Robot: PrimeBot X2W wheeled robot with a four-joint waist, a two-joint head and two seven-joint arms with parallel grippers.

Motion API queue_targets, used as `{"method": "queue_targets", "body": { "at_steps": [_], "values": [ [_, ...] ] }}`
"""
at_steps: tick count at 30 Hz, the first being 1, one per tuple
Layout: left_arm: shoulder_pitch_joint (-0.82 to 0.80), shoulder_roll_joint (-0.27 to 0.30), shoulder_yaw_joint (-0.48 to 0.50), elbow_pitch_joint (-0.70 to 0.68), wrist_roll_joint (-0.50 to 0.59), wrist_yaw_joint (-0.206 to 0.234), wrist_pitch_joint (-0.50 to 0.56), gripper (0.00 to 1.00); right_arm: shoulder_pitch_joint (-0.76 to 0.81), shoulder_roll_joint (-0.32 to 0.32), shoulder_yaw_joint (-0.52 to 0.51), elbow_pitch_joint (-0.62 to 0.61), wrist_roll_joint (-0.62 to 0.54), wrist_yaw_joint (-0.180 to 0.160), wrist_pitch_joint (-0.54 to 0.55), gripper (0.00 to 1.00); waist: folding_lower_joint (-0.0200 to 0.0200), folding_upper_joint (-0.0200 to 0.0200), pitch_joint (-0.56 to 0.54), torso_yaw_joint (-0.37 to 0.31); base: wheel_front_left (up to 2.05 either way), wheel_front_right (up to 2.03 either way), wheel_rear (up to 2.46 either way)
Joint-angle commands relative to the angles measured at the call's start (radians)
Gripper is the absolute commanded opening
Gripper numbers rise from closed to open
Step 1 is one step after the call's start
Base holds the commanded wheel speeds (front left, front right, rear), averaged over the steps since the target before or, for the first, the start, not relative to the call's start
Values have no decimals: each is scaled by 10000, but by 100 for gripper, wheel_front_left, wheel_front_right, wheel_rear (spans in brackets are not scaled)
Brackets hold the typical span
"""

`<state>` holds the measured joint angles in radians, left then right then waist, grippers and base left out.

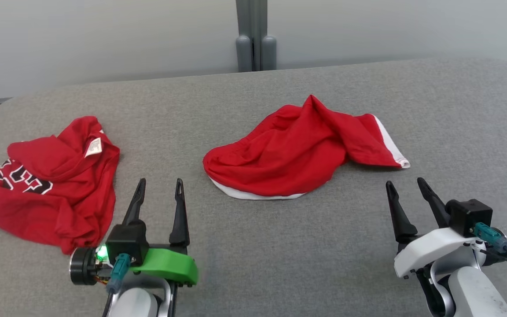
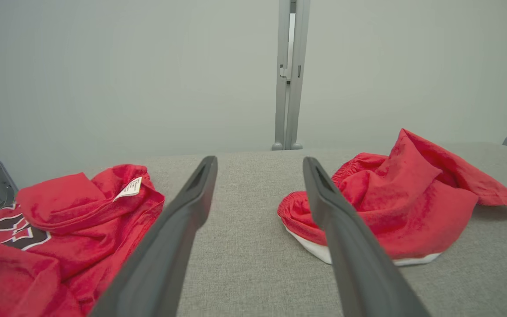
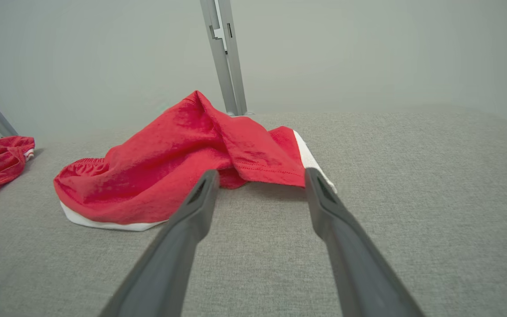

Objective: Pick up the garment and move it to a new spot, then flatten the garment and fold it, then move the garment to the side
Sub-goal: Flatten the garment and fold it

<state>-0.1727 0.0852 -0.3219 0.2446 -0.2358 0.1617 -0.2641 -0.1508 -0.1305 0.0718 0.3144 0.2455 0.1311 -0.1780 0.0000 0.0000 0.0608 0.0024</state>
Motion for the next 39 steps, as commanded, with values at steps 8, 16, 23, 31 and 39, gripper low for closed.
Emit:
{"method": "queue_targets", "body": {
  "at_steps": [8,16,23,31,39],
  "values": [
    [317,-263,32,-157,400,-442,-4,100,-786,-308,478,975,423,-6,67,100,0,0,415,1463,0,0,0],
    [107,-338,-46,-121,334,-483,-4,100,-1934,-576,748,2943,1034,-5,448,100,0,0,797,2292,0,0,0],
    [23,-343,-135,-52,107,-406,-4,100,-2761,-703,874,4430,1315,-5,285,100,0,0,961,2551,0,0,0],
    [-239,-342,-233,-58,123,-306,-4,100,-3375,-594,1396,5496,1534,-5,-107,90,0,0,1110,2535,0,0,0],
    [152,-340,-74,170,180,-283,-4,100,-3552,-658,1995,5896,1666,-5,-516,0,0,0,685,1894,0,0,0]
  ]
}}
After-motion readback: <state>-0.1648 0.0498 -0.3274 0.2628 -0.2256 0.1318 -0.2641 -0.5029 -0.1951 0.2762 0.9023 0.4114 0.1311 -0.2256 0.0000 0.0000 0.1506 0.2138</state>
